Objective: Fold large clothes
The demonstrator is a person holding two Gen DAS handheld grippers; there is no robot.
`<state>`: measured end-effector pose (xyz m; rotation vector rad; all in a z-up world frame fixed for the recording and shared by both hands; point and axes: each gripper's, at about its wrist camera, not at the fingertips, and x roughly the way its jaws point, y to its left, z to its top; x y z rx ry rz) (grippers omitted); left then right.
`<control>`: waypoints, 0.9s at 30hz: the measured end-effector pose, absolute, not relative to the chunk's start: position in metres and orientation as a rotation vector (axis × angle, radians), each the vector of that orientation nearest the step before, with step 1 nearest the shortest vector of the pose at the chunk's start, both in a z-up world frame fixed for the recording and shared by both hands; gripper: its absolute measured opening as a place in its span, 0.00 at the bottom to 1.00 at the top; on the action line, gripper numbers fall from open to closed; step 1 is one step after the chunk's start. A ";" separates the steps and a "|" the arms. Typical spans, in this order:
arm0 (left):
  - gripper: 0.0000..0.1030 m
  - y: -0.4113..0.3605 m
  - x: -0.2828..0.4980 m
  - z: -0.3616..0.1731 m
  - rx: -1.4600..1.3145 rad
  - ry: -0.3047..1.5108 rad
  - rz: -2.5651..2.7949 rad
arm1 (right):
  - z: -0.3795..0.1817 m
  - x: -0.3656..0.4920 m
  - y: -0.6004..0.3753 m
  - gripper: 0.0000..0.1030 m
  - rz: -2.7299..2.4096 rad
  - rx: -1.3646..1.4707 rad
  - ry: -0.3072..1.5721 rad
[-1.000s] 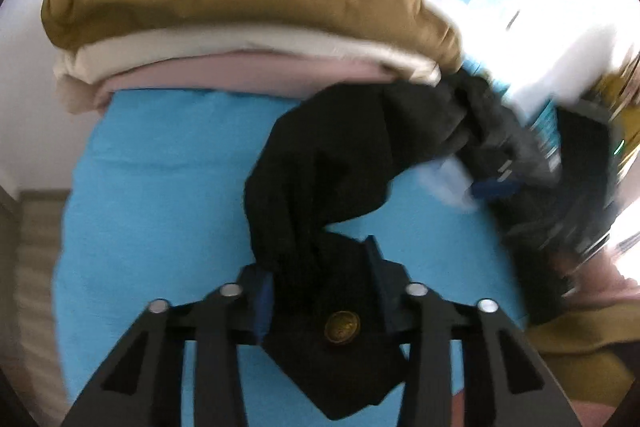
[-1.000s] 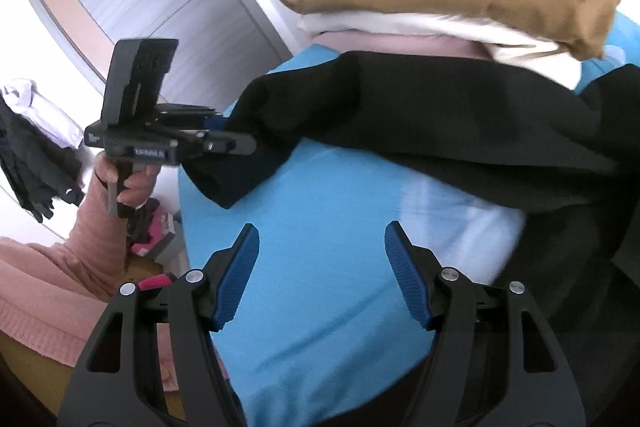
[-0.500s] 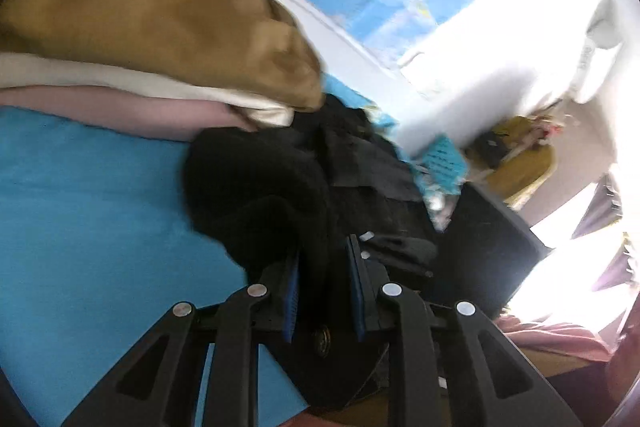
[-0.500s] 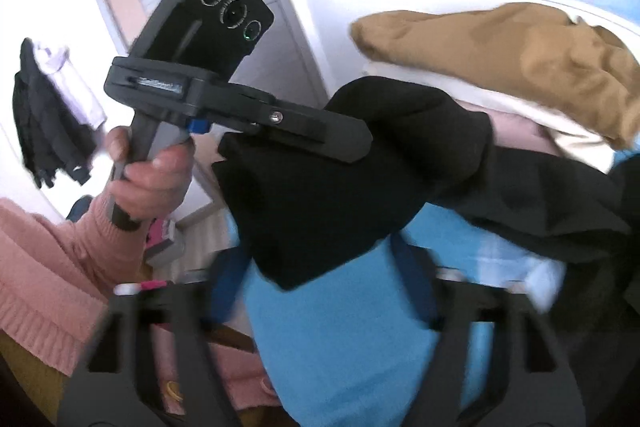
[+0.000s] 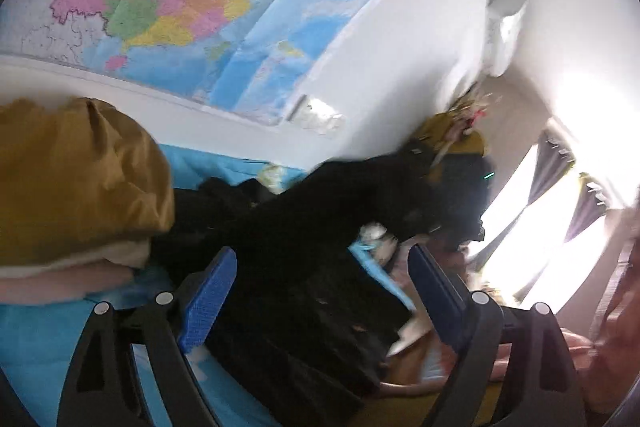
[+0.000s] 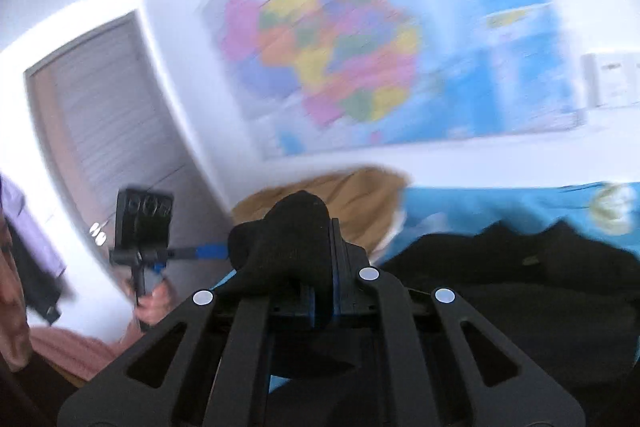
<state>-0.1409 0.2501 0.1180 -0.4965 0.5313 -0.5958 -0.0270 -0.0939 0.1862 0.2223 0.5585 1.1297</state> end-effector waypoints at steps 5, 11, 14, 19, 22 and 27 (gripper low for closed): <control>0.82 0.236 -0.103 0.078 -0.413 0.662 -0.454 | 0.177 0.023 -0.151 0.05 0.981 0.291 0.622; 0.82 0.192 -0.046 0.014 -0.259 0.838 -0.345 | 0.095 0.089 -0.198 0.17 0.806 0.359 0.861; 0.77 0.180 -0.026 -0.009 -0.225 0.895 -0.324 | 0.045 0.107 -0.215 0.42 0.662 0.345 1.008; 0.23 0.170 -0.016 -0.027 -0.155 0.953 -0.316 | 0.011 0.110 -0.245 0.76 0.571 0.388 1.105; 0.19 0.172 -0.024 -0.028 -0.145 0.959 -0.334 | 0.023 0.101 -0.270 0.85 0.559 0.439 1.042; 0.26 0.177 -0.035 -0.021 -0.151 0.947 -0.335 | 0.044 0.078 -0.261 0.86 0.650 0.329 0.949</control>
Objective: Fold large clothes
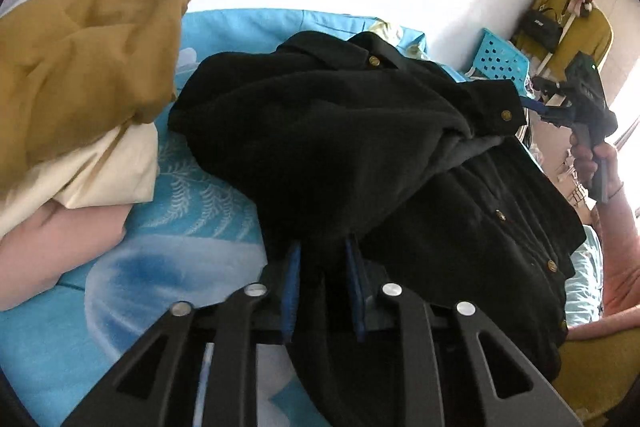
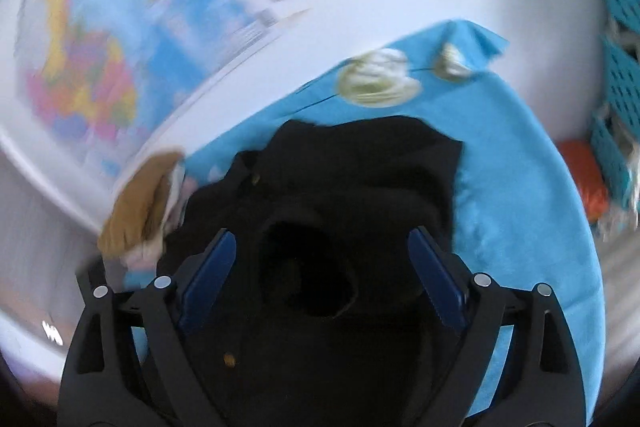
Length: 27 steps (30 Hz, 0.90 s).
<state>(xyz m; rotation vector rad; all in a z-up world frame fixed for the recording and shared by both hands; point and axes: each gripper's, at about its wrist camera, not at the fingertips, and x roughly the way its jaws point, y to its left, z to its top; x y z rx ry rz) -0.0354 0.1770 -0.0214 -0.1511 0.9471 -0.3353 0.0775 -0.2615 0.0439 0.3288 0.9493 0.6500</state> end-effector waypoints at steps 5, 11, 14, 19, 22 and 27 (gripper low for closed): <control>0.47 0.157 -0.039 -0.001 -0.105 0.864 -0.374 | 0.024 0.054 -0.205 0.76 0.734 0.055 0.943; 0.44 0.137 -0.016 -0.013 -0.048 0.906 -0.334 | 0.026 0.079 -0.210 0.10 0.708 0.105 0.941; 0.43 0.141 -0.008 -0.025 -0.099 0.941 -0.333 | 0.031 0.108 -0.239 0.11 0.683 0.271 0.956; 0.45 0.144 -0.011 -0.027 -0.092 0.959 -0.316 | -0.011 0.139 -0.252 0.43 0.585 0.307 1.094; 0.47 0.142 -0.015 -0.022 -0.087 0.953 -0.324 | -0.028 0.142 -0.259 0.48 0.560 0.359 1.121; 0.51 0.140 -0.020 0.000 -0.147 0.888 -0.404 | 0.008 0.117 -0.279 0.66 0.533 0.344 0.971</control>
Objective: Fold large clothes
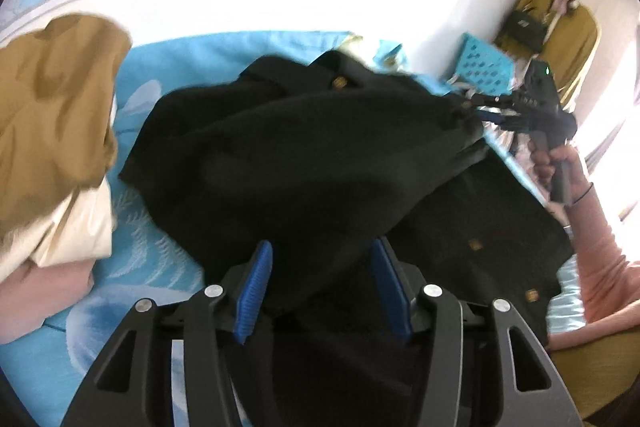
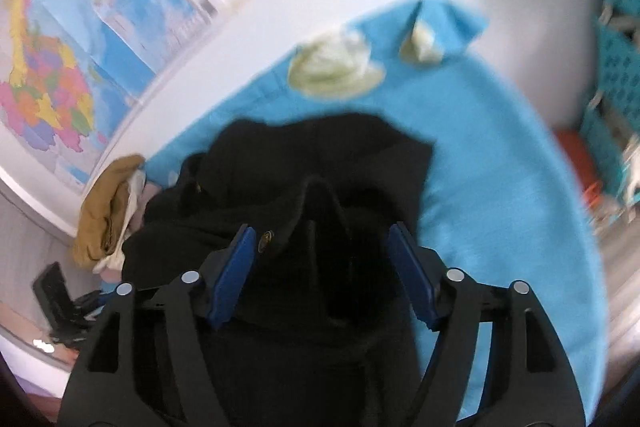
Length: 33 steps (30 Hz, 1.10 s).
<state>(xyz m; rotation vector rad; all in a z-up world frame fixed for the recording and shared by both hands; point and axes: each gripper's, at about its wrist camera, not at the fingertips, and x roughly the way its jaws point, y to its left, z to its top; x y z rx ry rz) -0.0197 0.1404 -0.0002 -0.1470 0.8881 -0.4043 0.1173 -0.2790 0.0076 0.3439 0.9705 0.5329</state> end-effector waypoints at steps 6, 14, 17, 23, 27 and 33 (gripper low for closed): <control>0.60 0.123 -0.002 0.006 -0.141 0.856 -0.427 | 0.031 0.087 -0.236 0.46 0.643 0.112 0.875; 0.59 0.134 0.020 -0.031 -0.222 0.950 -0.333 | -0.029 0.137 -0.215 0.36 0.608 0.109 1.014; 0.59 0.142 0.015 -0.030 -0.250 0.951 -0.303 | -0.024 0.134 -0.216 0.41 0.601 0.101 1.012; 0.60 0.151 -0.012 -0.015 -0.259 0.899 -0.309 | 0.015 0.093 -0.232 0.54 0.619 0.101 0.926; 0.65 0.151 -0.035 -0.013 -0.253 0.874 -0.318 | 0.023 0.064 -0.237 0.59 0.637 0.072 0.921; 0.68 0.160 -0.072 -0.019 -0.300 0.869 -0.320 | 0.018 0.029 -0.258 0.64 0.619 0.089 0.948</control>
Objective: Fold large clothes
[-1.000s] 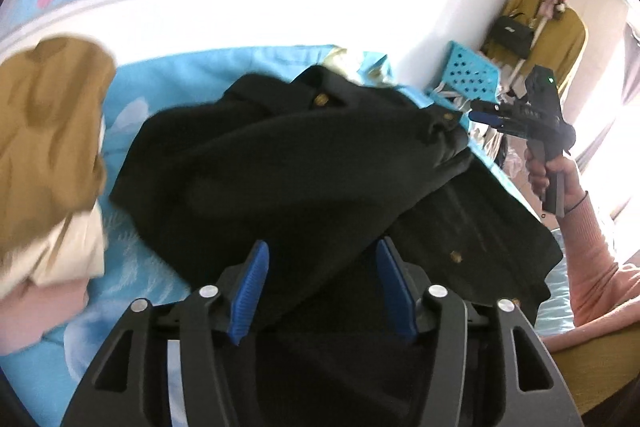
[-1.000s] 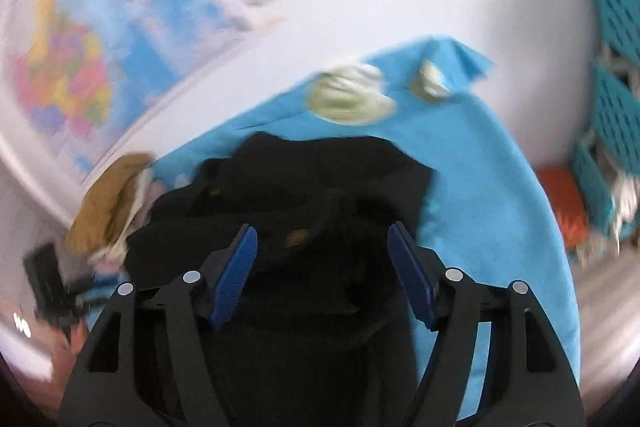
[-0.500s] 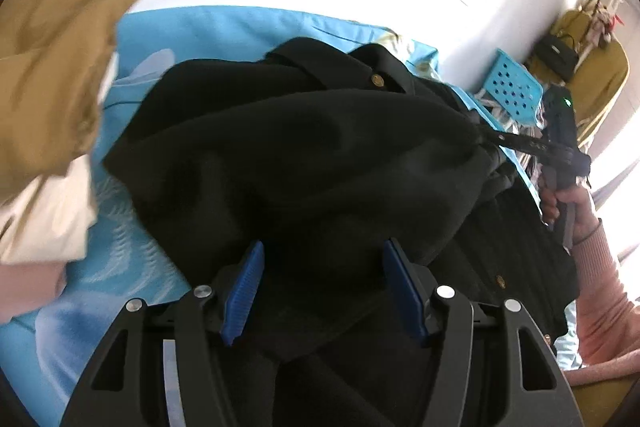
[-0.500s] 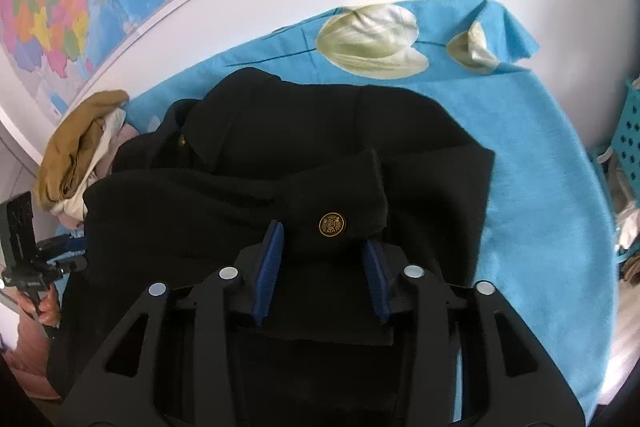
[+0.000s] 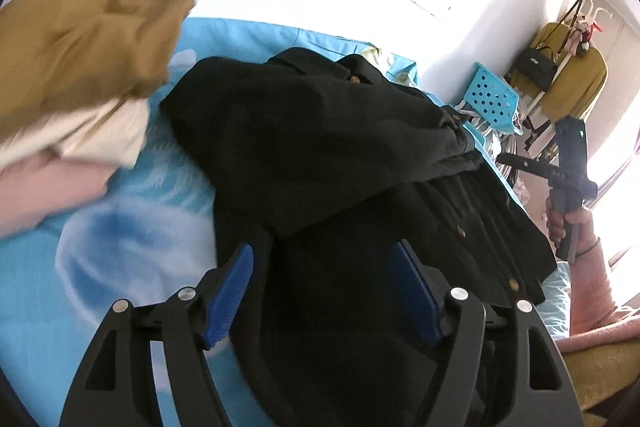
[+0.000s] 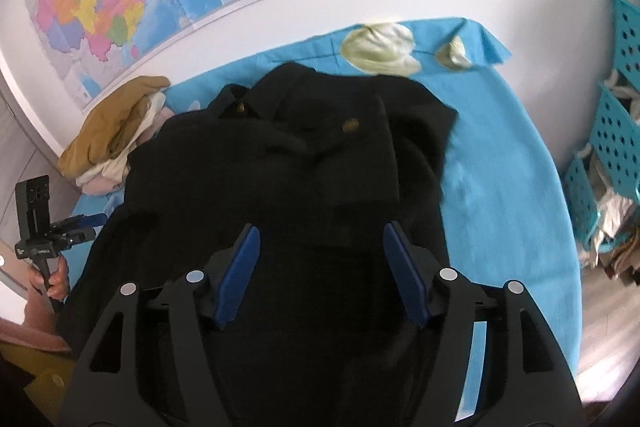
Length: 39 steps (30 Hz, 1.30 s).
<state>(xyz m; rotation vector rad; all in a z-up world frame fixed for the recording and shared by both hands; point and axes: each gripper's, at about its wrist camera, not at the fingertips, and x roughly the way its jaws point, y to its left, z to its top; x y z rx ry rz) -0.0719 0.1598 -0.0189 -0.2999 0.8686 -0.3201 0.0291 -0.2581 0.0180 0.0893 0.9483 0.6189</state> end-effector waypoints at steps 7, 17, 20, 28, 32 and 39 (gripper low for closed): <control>0.75 0.163 -0.109 -0.020 -0.299 0.852 -0.267 | 0.015 -0.009 -0.285 0.65 0.595 0.151 0.950; 0.75 0.131 -0.131 -0.009 -0.186 0.813 -0.216 | 0.011 -0.040 -0.279 0.68 0.633 0.209 0.927; 0.77 0.128 -0.138 -0.008 -0.178 0.803 -0.221 | 0.010 -0.048 -0.274 0.68 0.656 0.211 0.921; 0.81 0.124 -0.155 -0.009 -0.176 0.803 -0.201 | 0.010 -0.059 -0.275 0.70 0.642 0.224 0.923; 0.86 0.134 -0.170 -0.010 -0.217 0.797 -0.196 | 0.017 -0.065 -0.292 0.76 0.611 0.243 0.893; 0.89 0.172 -0.195 -0.023 -0.439 0.794 -0.245 | 0.007 -0.069 -0.330 0.83 0.542 0.298 0.917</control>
